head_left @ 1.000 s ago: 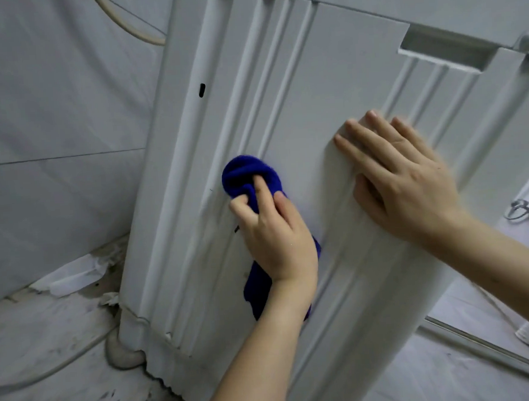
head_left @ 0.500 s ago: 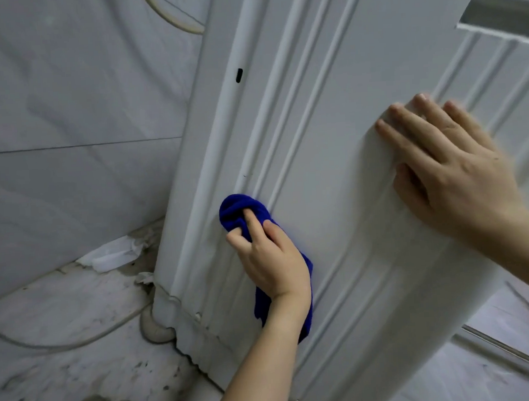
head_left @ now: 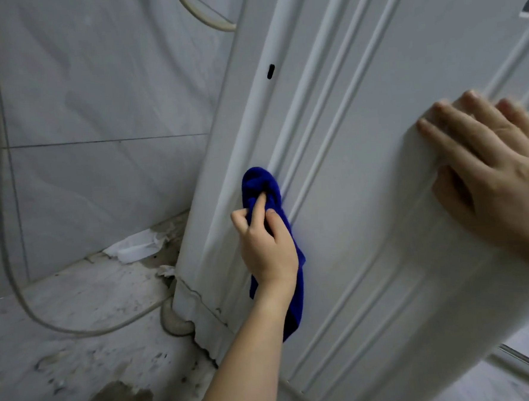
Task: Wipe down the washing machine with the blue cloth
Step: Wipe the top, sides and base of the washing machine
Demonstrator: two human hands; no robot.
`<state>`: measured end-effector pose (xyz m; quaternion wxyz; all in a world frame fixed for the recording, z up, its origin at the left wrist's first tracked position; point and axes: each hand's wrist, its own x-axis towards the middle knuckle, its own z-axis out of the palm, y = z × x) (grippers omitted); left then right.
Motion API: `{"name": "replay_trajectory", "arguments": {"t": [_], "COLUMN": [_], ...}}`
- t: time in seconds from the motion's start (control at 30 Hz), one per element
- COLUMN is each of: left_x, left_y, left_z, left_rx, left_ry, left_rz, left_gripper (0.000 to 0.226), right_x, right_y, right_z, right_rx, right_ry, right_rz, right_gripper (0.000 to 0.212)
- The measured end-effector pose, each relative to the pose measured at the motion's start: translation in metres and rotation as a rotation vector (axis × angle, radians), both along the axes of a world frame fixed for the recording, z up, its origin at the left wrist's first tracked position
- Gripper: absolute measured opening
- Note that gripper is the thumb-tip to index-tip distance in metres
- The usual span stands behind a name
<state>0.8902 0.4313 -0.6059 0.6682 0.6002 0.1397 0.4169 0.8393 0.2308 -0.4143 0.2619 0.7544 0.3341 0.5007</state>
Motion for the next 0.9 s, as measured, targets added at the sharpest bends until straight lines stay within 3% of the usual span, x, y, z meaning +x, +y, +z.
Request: {"name": "replay_trajectory", "arguments": {"t": [0.1,0.27,0.5,0.6,0.9], "left_x": [-0.001,0.009,0.002,-0.001,-0.001], "left_y": [0.003,0.017,0.006,0.006,-0.012], "left_z": [0.022,0.074,-0.002,-0.001,0.089], "left_rx": [-0.048,0.125,-0.017,-0.100,0.098], "left_ry": [-0.002,-0.078,-0.035,0.006,-0.183], "left_rz": [-0.062,-0.119,-0.067,-0.108,-0.033], "left_gripper": [0.034,0.038,0.033,0.034,0.039], "right_x": [0.000,0.010,0.011,0.008,-0.003], "right_y": [0.000,-0.009,-0.007,-0.001,0.007], "right_z": [0.000,-0.002,0.001,-0.001,0.000], "right_rx": [0.003,-0.002,-0.011,0.014,-0.004], "right_ry": [0.001,0.032,0.048,0.041,-0.071], "right_rz": [0.012,0.023,0.002,0.001,-0.013], "right_gripper": [0.049,0.053,0.052,0.051,0.048]}}
